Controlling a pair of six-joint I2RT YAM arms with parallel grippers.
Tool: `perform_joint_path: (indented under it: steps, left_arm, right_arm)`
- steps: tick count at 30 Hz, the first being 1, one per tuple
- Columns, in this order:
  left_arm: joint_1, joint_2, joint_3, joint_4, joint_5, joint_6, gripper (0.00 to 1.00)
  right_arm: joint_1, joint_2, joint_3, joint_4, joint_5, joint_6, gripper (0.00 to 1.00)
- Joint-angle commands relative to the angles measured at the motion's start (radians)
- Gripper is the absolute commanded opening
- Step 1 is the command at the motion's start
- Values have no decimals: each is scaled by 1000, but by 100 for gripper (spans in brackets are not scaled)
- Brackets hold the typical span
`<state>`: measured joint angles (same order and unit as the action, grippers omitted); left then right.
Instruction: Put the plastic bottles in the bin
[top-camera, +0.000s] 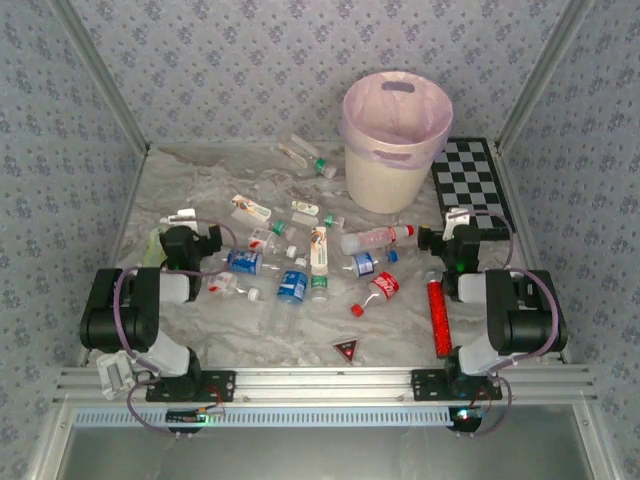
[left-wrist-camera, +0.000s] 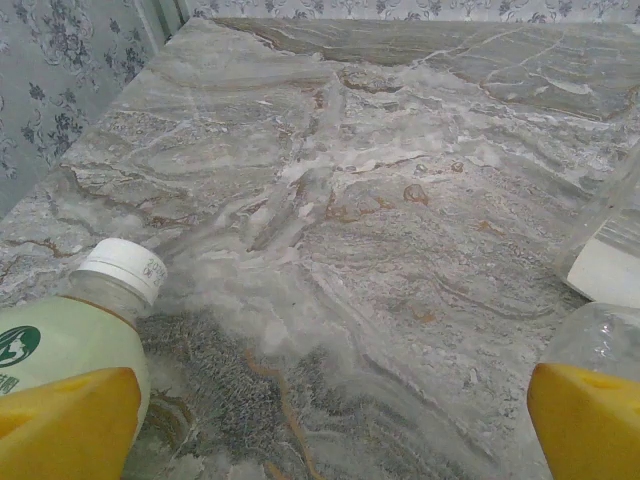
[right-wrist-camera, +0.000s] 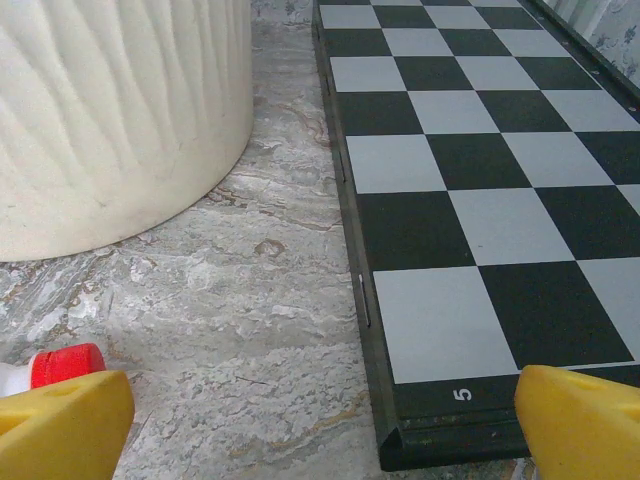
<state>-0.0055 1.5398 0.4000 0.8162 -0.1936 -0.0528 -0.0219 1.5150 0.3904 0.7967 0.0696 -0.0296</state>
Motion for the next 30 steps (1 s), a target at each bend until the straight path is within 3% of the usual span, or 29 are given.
perform_joint_path:
  steps: [1, 30]
  left_arm:
    - [6, -7, -1, 22, 19, -5, 99]
    - [7, -7, 2, 17, 23, -5, 99]
  right_arm:
    - [-4, 7, 5, 6, -8, 5, 100]
    - [-11, 7, 6, 2, -22, 10, 100]
